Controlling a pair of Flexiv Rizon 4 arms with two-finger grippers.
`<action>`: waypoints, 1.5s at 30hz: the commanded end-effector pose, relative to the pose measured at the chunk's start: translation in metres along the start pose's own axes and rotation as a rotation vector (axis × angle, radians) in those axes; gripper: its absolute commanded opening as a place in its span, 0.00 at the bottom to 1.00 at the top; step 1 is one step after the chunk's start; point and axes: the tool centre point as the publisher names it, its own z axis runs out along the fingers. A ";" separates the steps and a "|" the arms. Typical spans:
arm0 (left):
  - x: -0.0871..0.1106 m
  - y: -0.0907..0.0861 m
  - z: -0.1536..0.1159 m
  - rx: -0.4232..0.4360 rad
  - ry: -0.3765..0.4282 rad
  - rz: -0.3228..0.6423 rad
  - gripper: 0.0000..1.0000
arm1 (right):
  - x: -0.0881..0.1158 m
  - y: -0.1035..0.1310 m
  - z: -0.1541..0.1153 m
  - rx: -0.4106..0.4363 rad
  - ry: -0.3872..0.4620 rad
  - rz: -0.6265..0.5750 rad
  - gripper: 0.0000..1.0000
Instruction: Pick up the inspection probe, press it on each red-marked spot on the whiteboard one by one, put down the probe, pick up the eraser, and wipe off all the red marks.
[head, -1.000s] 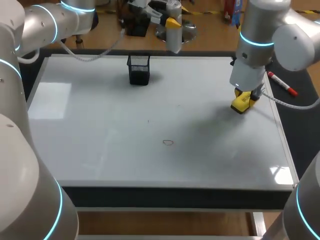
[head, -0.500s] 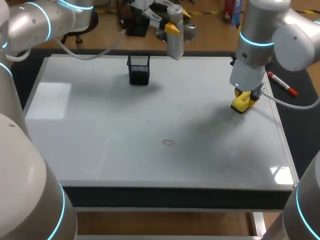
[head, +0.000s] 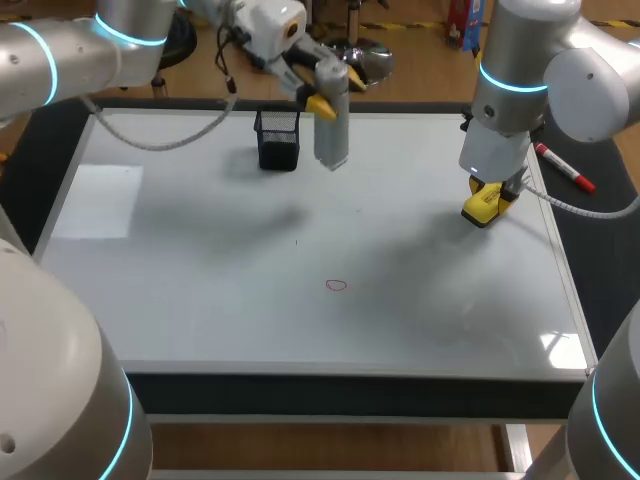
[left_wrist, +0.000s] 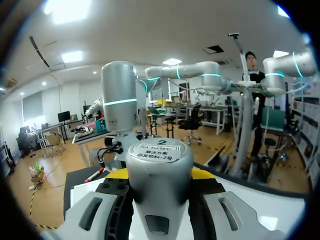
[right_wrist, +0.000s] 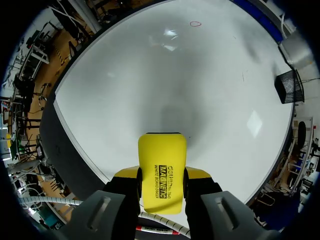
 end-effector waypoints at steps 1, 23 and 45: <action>0.047 -0.007 0.016 -0.032 -0.287 -0.001 0.00 | 0.000 -0.001 0.000 0.001 0.002 -0.001 0.00; 0.099 0.007 0.087 0.044 -0.234 -0.041 0.00 | 0.000 -0.001 0.000 0.001 0.002 -0.001 0.00; 0.111 0.037 0.112 0.067 -0.047 -0.089 0.00 | 0.000 -0.001 0.000 0.001 0.002 -0.001 0.00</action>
